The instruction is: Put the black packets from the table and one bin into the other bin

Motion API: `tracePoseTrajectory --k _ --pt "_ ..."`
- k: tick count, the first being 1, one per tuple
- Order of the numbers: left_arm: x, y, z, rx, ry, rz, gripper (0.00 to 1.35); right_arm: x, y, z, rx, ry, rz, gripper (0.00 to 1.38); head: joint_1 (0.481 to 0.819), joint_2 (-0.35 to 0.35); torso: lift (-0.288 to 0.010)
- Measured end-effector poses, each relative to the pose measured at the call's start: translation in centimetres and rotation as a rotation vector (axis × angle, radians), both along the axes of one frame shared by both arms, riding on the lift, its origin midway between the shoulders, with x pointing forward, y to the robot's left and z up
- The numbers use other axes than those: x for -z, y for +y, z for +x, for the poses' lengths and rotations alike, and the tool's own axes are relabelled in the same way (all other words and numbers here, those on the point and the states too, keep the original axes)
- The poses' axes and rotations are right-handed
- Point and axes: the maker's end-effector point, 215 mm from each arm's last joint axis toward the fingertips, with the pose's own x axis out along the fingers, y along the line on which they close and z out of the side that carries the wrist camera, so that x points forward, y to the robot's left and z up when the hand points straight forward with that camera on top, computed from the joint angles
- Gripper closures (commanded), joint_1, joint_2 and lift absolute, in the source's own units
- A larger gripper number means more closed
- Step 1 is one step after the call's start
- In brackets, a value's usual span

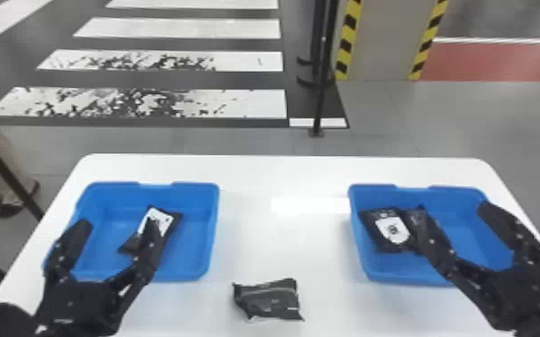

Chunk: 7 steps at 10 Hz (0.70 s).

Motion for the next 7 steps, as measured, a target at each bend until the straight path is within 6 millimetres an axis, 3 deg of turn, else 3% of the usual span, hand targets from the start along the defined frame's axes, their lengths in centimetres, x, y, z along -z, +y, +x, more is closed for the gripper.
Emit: tracePoseTrajectory --k 5,7 --pt "-0.1 0.0 0.0 0.001 -0.004 0.0 0.14 0.0 0.3 0.1 -0.005 -0.001 0.003 0.25 0.695 0.003 -0.11" --pt "-0.2 0.0 -0.1 0.001 -0.006 0.0 0.14 0.4 1.8 0.4 -0.058 0.004 0.011 0.25 0.695 0.015 -0.11"
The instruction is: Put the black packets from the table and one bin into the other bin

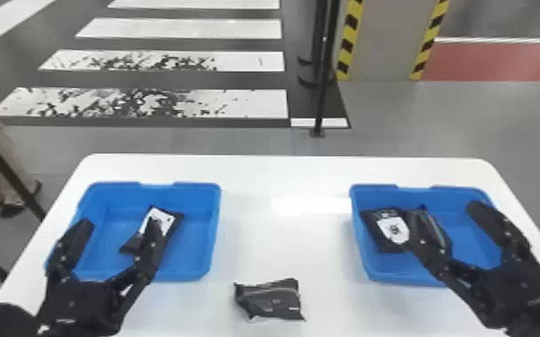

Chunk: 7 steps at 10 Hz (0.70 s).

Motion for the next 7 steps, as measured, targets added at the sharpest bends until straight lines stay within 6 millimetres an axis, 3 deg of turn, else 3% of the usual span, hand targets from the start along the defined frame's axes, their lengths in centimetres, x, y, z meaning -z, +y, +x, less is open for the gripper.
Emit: tracePoseTrajectory --k 4,7 --pt "-0.1 -0.1 0.0 0.001 -0.005 0.001 0.14 4.0 6.0 2.3 -0.239 0.095 0.001 0.24 0.695 0.095 -0.11" --pt "-0.3 -0.1 0.2 0.001 -0.01 0.0 0.14 7.6 13.8 2.7 -0.495 0.212 0.021 0.24 0.695 0.2 -0.11"
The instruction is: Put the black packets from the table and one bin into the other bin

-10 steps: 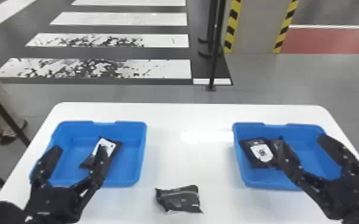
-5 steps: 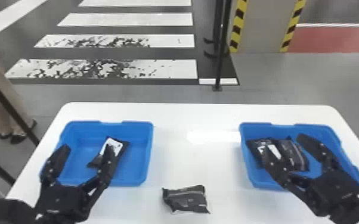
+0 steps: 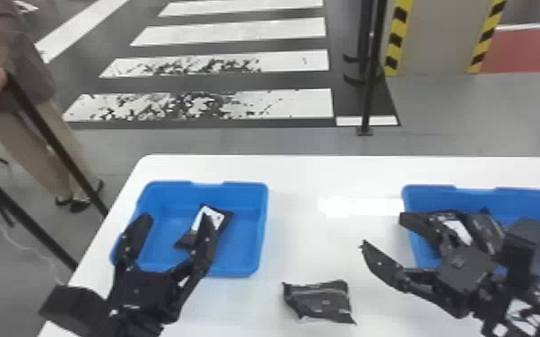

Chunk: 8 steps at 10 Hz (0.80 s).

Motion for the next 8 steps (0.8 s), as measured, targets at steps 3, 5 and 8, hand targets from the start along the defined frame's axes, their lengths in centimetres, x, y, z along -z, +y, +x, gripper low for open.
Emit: tracePoseTrajectory --k 3,5,8 --pt "-0.1 -0.1 0.2 0.0 -0.004 -0.003 0.14 6.2 6.1 -1.1 -0.244 0.21 -0.022 0.24 0.695 0.284 -0.11" --pt "-0.1 -0.1 0.2 -0.001 -0.006 -0.004 0.14 8.9 7.4 -2.0 -0.318 0.305 -0.05 0.24 0.695 0.303 -0.11" --pt "-0.1 0.0 0.4 -0.002 -0.008 -0.006 0.14 12.3 8.7 -3.1 -0.406 0.408 -0.104 0.24 0.695 0.329 -0.11"
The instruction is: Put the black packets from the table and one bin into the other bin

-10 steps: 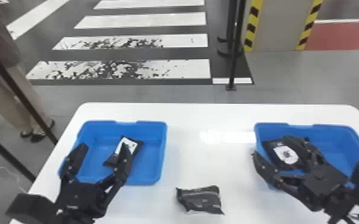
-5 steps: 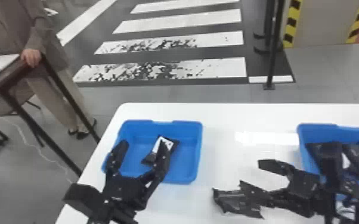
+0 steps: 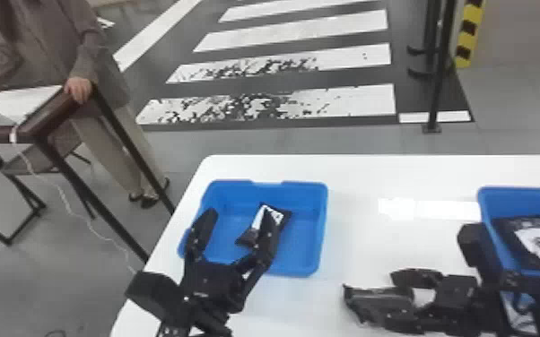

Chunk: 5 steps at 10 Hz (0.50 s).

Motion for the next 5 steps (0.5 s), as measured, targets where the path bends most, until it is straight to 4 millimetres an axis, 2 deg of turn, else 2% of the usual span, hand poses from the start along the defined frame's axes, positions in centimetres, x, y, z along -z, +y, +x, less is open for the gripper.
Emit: tracePoseTrajectory --k 1,2,3,4,5 --pt "0.1 0.0 0.0 -0.001 0.001 -0.003 0.14 0.8 0.1 -0.2 -0.016 0.015 -0.024 0.25 0.695 0.33 -0.11" --pt "0.2 0.1 0.1 -0.002 0.003 -0.007 0.14 1.9 0.4 -0.5 -0.045 0.034 -0.053 0.34 0.695 0.334 -0.11" --pt "0.4 0.1 0.1 -0.003 0.006 -0.011 0.14 2.7 0.8 -0.8 -0.069 0.05 -0.08 0.81 0.695 0.342 -0.11" --pt "0.5 0.1 0.1 -0.004 0.007 -0.012 0.14 3.1 0.8 -1.0 -0.077 0.059 -0.104 0.87 0.695 0.345 -0.11" --pt "0.6 0.2 0.1 -0.005 0.009 -0.014 0.14 3.4 0.6 -1.3 -0.073 0.077 -0.125 1.26 0.695 0.346 -0.11"
